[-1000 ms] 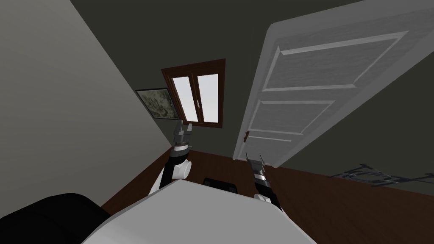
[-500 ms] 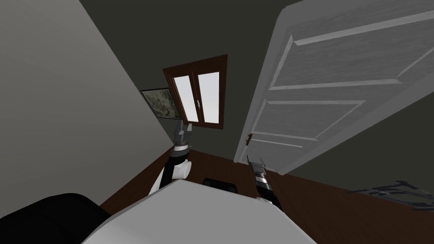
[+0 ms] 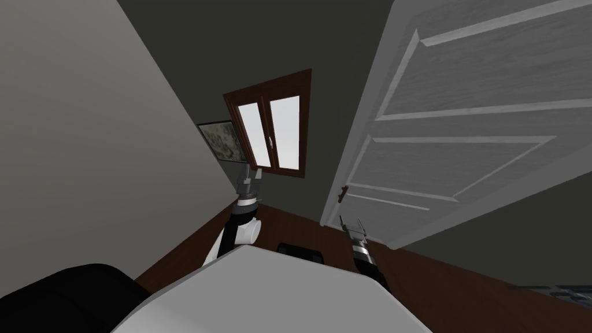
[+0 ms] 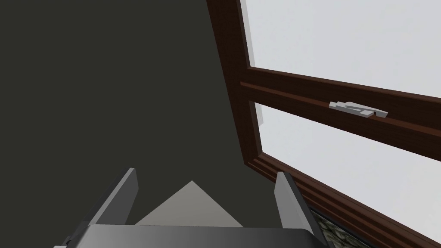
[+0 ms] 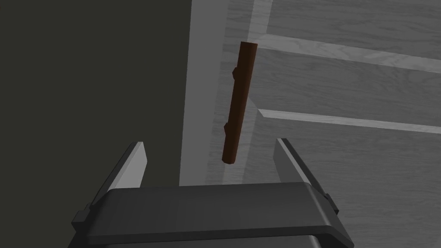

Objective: Pull the door open

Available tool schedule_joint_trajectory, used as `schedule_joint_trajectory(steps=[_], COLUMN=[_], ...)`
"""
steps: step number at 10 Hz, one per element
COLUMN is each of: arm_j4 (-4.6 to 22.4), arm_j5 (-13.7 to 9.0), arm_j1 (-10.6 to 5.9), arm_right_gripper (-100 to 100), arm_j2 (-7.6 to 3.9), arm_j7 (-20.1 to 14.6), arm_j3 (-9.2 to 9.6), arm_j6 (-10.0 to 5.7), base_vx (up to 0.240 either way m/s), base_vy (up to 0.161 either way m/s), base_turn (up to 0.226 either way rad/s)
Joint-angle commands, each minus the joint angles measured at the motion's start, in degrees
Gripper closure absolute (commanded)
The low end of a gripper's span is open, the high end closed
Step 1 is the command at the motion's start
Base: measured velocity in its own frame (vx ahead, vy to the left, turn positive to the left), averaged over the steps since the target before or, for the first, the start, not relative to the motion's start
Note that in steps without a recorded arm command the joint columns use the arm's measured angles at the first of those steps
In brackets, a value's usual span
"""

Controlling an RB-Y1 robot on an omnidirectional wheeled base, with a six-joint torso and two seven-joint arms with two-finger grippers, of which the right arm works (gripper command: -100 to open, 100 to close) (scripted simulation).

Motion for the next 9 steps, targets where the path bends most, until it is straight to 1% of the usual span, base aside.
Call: schedule_joint_trajectory(steps=[1, 3, 4, 7, 9], arm_j4=[2.6, 4.6, 6.2, 8.7, 11.0], arm_j5=[-1.7, -3.0, -4.1, -5.6, -7.1], arm_j1=[-0.68, -1.17, -1.56, -2.14, -2.70], arm_right_gripper=[-100, -100, -100, -100, -100], arm_j2=[-0.75, -1.40, -1.93, -2.71, -3.45], arm_j7=[-2.4, -4.3, -5.8, -8.0, -10.2], arm_j3=[0.90, 1.59, 2.15, 2.97, 3.77], arm_j6=[-0.46, -0.90, -1.27, -1.80, -2.31], base_vx=[0.101, 0.082, 0.077, 0.072, 0.066], base_vy=[-0.063, -0.068, -0.066, -0.057, -0.061], base_turn=[0.125, 0.120, 0.099, 0.079, 0.092])
